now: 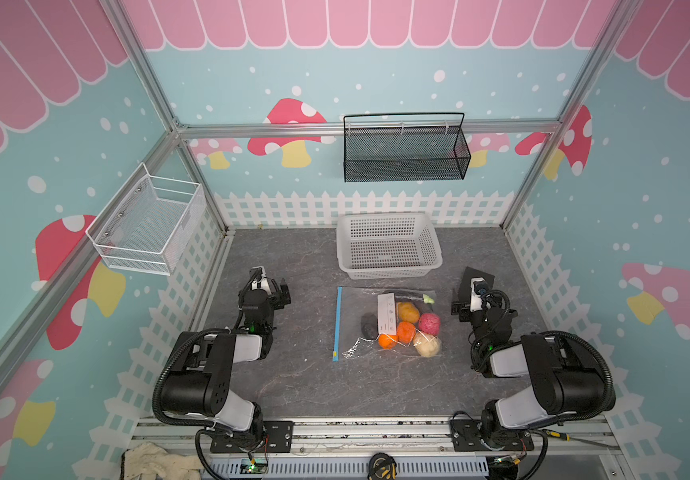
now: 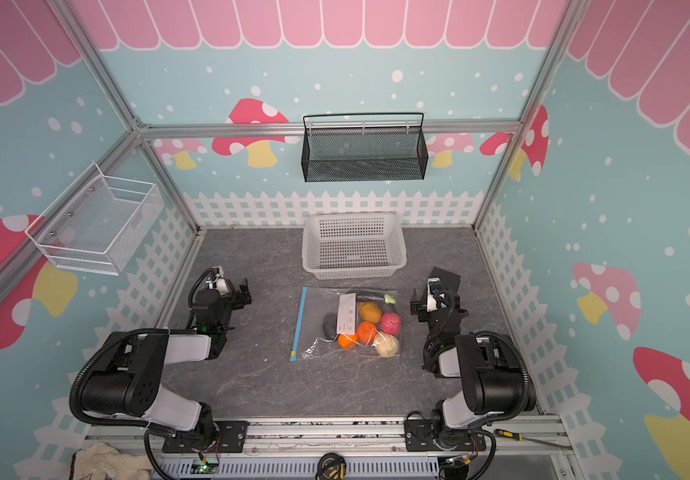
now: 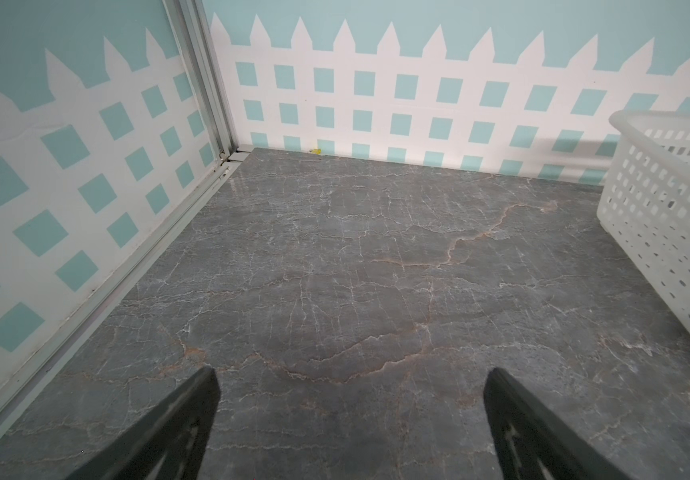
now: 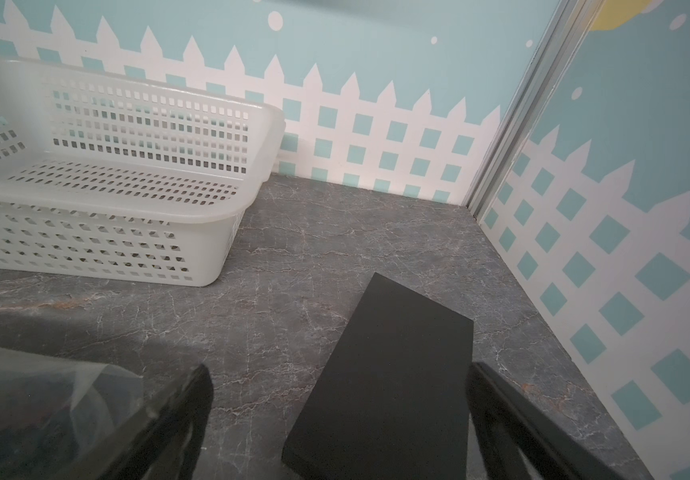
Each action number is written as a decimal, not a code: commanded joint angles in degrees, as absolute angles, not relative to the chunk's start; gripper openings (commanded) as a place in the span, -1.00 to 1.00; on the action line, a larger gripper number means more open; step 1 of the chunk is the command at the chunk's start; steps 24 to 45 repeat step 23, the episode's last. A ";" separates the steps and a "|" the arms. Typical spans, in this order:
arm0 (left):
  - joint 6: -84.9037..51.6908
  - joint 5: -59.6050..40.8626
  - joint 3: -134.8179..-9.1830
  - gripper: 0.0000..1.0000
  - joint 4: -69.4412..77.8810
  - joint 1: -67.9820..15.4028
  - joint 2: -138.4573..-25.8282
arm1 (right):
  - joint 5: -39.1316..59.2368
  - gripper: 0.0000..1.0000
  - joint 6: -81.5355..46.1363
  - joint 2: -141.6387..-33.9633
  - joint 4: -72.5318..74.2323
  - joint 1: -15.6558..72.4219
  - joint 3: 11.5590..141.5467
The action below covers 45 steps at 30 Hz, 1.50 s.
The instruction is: Place the food in the zip-top bag and seal the zipper
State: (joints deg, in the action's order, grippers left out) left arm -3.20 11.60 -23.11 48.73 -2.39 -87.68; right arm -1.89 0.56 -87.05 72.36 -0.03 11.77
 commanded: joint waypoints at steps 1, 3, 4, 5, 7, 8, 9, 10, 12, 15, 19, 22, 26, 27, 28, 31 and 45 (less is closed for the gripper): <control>-2.64 12.13 -23.15 0.99 49.51 -2.59 -88.31 | -1.58 0.96 0.62 -87.34 73.00 -0.40 12.65; -2.64 12.01 -23.64 0.99 48.87 -2.63 -88.62 | -1.54 0.96 0.61 -87.35 73.01 -0.44 12.66; -2.72 11.97 -23.80 0.99 48.60 -2.59 -88.68 | -1.58 0.96 0.59 -87.31 72.99 -0.44 12.65; -2.85 11.55 -23.97 0.99 48.23 -2.39 -88.67 | -1.58 0.96 0.57 -87.31 72.98 -0.44 12.61; -2.90 11.31 -24.11 0.99 48.14 -2.29 -88.77 | -1.53 0.96 0.58 -87.30 72.92 -0.44 12.65; -2.99 11.32 -24.16 0.99 47.99 -2.20 -88.77 | -1.49 0.96 0.60 -87.32 72.86 -0.44 12.66; -2.99 11.25 -24.13 0.99 47.94 -2.18 -88.85 | -1.49 0.96 0.57 -87.36 72.86 -0.44 12.73; -2.99 11.23 -24.10 0.99 47.91 -2.18 -88.86 | -1.49 0.96 0.60 -87.29 72.86 -0.48 12.69; -3.08 11.15 -24.21 0.99 47.90 -2.07 -88.88 | -1.49 0.96 0.60 -87.36 72.86 -0.44 12.74; -3.08 11.03 -24.30 0.99 47.81 -2.06 -88.93 | -1.47 0.96 0.55 -87.36 72.86 -0.44 12.74; -3.16 10.83 -24.32 0.99 47.78 -2.02 -88.93 | -1.41 0.96 0.53 -87.32 72.80 -0.49 12.74; -2.90 10.83 -23.11 1.00 49.12 -2.04 -88.11 | -0.81 0.96 0.37 -87.21 72.86 -0.74 12.65; -2.52 10.67 -22.77 0.99 49.22 -2.41 -87.64 | -0.45 0.96 0.30 -87.19 72.86 -0.96 12.55; -2.52 10.67 -22.77 0.99 49.22 -2.41 -87.64 | -0.45 0.96 0.30 -87.19 72.86 -0.96 12.55; -2.52 10.67 -22.77 0.99 49.22 -2.41 -87.64 | -0.45 0.96 0.30 -87.19 72.86 -0.96 12.55; -2.52 10.67 -22.77 0.99 49.22 -2.41 -87.64 | -0.45 0.96 0.30 -87.19 72.86 -0.96 12.55; -2.52 10.67 -22.77 0.99 49.22 -2.41 -87.64 | -0.45 0.96 0.30 -87.19 72.86 -0.96 12.55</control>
